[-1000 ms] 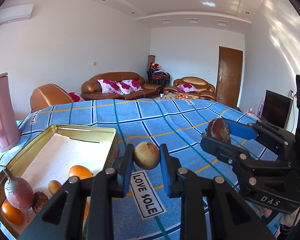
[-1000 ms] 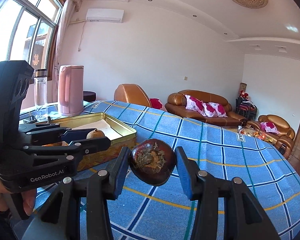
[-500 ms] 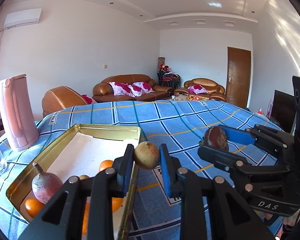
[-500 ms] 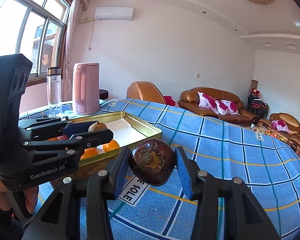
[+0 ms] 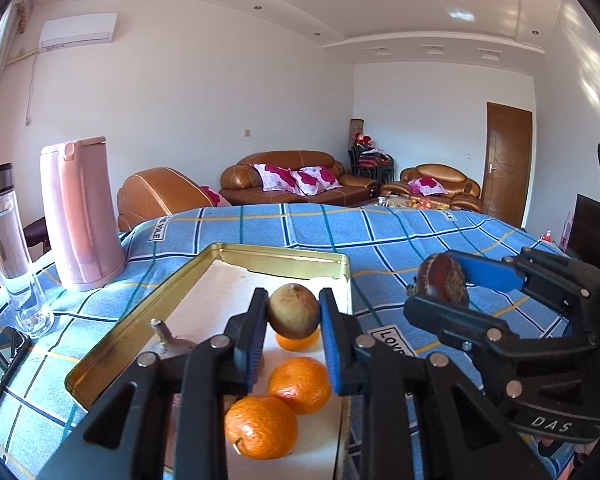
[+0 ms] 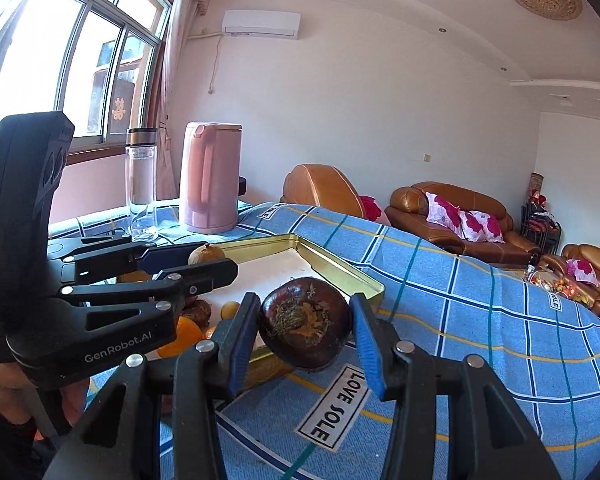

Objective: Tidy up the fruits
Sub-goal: 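Carry the small tan fruit in the left tool while the right tool carries the passion fruit over the tray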

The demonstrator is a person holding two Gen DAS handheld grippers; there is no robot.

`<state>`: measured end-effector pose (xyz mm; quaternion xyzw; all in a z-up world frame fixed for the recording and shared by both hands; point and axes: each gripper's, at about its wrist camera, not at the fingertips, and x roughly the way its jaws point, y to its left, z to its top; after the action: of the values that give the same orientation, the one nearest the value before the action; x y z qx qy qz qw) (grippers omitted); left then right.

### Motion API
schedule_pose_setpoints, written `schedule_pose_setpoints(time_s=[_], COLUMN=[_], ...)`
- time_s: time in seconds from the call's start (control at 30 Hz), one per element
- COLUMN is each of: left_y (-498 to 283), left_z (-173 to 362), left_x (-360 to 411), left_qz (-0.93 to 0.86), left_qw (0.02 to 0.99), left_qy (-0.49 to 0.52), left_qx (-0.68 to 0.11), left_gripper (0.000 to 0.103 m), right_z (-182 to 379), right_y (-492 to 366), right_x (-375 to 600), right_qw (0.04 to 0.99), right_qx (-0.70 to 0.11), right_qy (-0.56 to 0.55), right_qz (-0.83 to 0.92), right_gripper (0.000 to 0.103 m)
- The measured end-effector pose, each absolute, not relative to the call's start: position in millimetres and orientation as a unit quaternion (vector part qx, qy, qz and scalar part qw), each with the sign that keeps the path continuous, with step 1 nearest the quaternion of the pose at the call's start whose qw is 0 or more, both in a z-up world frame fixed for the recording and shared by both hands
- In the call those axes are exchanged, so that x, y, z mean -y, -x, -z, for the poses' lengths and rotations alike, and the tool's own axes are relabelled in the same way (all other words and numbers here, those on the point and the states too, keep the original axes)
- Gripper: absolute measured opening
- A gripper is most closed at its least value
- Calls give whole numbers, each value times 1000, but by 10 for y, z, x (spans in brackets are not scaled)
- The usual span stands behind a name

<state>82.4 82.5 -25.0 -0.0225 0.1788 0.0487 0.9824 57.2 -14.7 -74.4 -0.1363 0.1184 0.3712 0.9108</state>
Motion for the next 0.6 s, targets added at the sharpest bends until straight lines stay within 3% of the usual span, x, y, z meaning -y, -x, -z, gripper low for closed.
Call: schedule_pose_setpoints(time_s=[0.6], left_y=[-749], left_z=[378], left_x=[-1357], left_qz=[-93], left_qw=[973], left_qy=[50], left_qx=[-207], left_gripper=[27], right_z=[838], right_y=[-576], right_x=[-432], right_qw=[884], right_qx=[-147], right_qy=[157], right_qz=[-414], right_gripper=[48])
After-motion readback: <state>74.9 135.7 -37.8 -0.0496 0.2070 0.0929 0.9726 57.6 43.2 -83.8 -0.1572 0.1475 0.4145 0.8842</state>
